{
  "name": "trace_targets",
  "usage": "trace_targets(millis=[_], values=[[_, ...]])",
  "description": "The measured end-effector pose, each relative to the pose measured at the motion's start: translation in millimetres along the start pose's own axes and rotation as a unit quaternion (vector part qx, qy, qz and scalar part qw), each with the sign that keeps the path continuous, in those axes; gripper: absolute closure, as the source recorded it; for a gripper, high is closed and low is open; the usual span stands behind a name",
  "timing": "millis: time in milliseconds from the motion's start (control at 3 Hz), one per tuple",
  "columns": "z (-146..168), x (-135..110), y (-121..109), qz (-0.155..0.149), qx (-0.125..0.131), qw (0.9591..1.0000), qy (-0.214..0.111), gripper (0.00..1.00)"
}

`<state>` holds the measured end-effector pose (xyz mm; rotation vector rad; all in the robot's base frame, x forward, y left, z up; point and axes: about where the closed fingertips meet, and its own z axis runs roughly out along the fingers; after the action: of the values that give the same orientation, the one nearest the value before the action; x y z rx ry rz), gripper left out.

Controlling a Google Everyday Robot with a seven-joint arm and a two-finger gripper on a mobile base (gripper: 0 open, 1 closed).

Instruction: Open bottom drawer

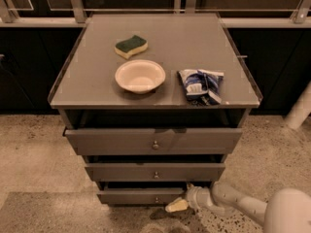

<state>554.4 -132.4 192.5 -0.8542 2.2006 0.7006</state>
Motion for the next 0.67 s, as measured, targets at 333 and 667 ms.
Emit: trace_targets(millis=[333,667], values=[[-17.8,19.0,28.6,0.023,-0.058,0.9976,0.030,0.00],[-19.8,17.2,29.5,0.024,-0.058,0.9976,0.030,0.00]])
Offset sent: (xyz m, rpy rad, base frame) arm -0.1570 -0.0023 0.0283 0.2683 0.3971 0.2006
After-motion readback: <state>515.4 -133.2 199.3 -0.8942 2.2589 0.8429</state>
